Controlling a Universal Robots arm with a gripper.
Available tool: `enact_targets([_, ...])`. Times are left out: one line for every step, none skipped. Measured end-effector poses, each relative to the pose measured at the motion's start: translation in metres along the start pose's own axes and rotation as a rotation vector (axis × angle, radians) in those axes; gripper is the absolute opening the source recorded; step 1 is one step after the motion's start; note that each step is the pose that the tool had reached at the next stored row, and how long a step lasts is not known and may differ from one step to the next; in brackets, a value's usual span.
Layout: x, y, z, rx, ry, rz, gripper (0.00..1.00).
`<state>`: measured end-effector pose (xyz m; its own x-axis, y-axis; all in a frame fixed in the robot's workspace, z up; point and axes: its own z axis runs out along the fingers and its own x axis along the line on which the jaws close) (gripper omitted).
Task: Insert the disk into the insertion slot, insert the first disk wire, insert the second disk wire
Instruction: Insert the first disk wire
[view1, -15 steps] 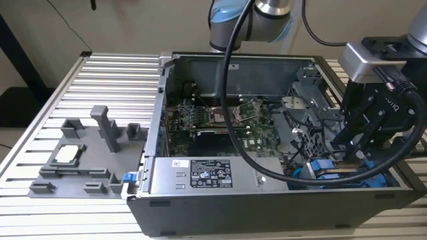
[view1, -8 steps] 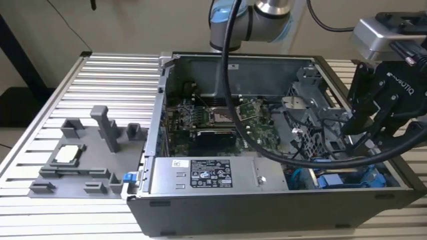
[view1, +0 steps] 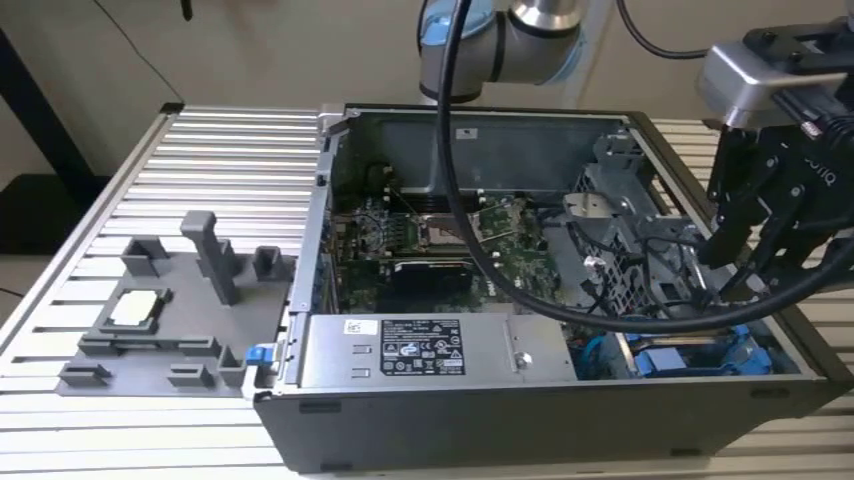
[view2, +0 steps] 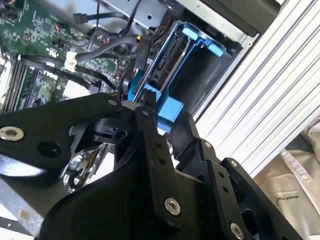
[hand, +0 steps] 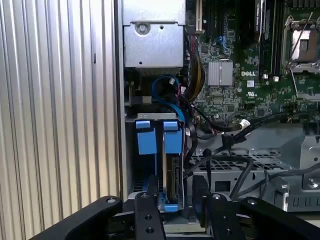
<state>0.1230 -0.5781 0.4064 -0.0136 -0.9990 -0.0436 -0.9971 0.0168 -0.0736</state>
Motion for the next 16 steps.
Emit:
enact_targets([0.0, 0.0004, 0.0, 0.0184, -0.0025, -0.001, 0.41])
enact_targets([0.0, 0.0009, 0.0, 0.0364, -0.0048, -0.001, 0.41])
enact_targets([-0.0001, 0.0012, 0.0, 0.0543, -0.0071, -0.002, 0.41])
enact_targets([-0.0001, 0.0017, -0.0001, 0.0722, -0.0093, -0.002, 0.41])
enact_targets([-0.0002, 0.002, 0.0, 0.0902, -0.0115, -0.003, 0.41])
enact_targets([-0.0002, 0.0023, 0.0001, 0.1064, -0.013, -0.004, 0.41])
enact_targets([-0.0005, 0.0023, 0.0004, 0.1094, -0.0136, -0.007, 0.41])
enact_targets([-0.0005, 0.0022, 0.0004, 0.1092, -0.0144, -0.015, 0.41])
enact_targets([-0.0006, 0.0022, 0.0005, 0.1087, -0.0158, -0.024, 0.41])
enact_targets([-0.0007, 0.0021, 0.0007, 0.1083, -0.0168, -0.033, 0.41])
enact_targets([-0.0007, 0.002, 0.0008, 0.1079, -0.018, -0.041, 0.41])
enact_targets([-0.0009, 0.0018, 0.0009, 0.1074, -0.0191, -0.049, 0.41])
enact_targets([-0.0011, 0.0016, 0.0011, 0.1071, -0.02, -0.056, 0.41])
enact_targets([-0.0015, 0.0013, 0.0013, 0.1068, -0.0207, -0.062, 0.41])
enact_targets([-0.0022, 0.001, 0.0015, 0.1067, -0.0209, -0.064, 0.41])
enact_targets([-0.0029, 0.0005, 0.0019, 0.1067, -0.0211, -0.065, 0.41])
